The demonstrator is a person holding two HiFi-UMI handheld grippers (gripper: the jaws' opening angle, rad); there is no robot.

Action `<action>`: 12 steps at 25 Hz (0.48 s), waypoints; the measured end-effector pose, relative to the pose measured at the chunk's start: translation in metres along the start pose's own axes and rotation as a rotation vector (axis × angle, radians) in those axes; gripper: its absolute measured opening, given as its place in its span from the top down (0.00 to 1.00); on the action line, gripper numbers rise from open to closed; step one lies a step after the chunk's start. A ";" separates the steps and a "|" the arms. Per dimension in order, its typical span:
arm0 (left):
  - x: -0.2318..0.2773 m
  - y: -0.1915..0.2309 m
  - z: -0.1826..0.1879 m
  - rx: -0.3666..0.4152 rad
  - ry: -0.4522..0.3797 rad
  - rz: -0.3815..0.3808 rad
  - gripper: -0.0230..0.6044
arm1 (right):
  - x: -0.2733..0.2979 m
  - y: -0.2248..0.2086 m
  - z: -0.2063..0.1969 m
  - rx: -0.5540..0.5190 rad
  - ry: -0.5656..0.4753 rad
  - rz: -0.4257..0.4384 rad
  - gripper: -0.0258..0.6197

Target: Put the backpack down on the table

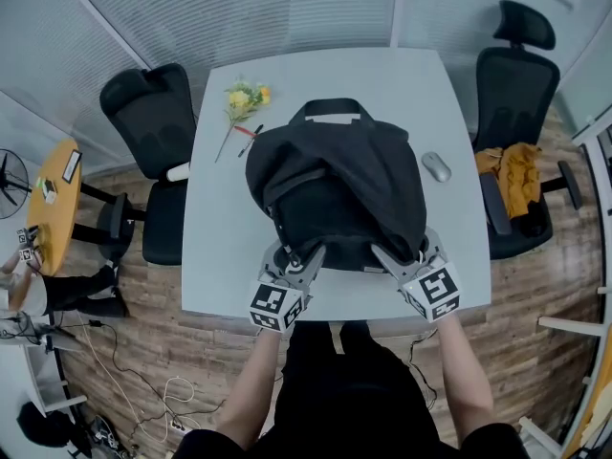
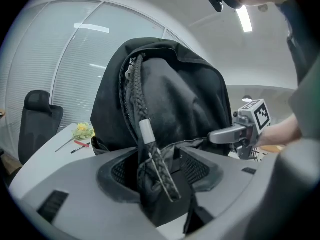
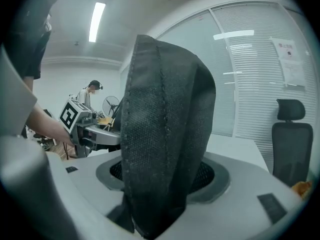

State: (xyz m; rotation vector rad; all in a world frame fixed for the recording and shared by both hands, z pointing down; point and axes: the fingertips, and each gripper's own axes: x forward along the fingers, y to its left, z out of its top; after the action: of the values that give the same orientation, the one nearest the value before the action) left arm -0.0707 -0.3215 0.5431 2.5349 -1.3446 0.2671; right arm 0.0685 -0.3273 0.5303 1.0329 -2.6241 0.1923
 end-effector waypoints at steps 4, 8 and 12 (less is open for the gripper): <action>-0.012 -0.002 0.000 -0.006 -0.017 0.030 0.57 | -0.007 0.005 -0.003 0.005 0.000 -0.004 0.48; -0.023 -0.003 -0.003 -0.006 -0.023 0.062 0.56 | -0.013 0.006 -0.008 0.012 0.000 -0.010 0.45; -0.027 -0.004 -0.005 0.001 -0.022 0.084 0.56 | -0.020 0.006 -0.015 0.017 0.006 -0.011 0.44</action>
State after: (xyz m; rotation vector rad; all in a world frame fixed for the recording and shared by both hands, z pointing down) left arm -0.0826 -0.2973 0.5396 2.4927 -1.4624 0.2567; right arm 0.0818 -0.3063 0.5372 1.0507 -2.6156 0.2151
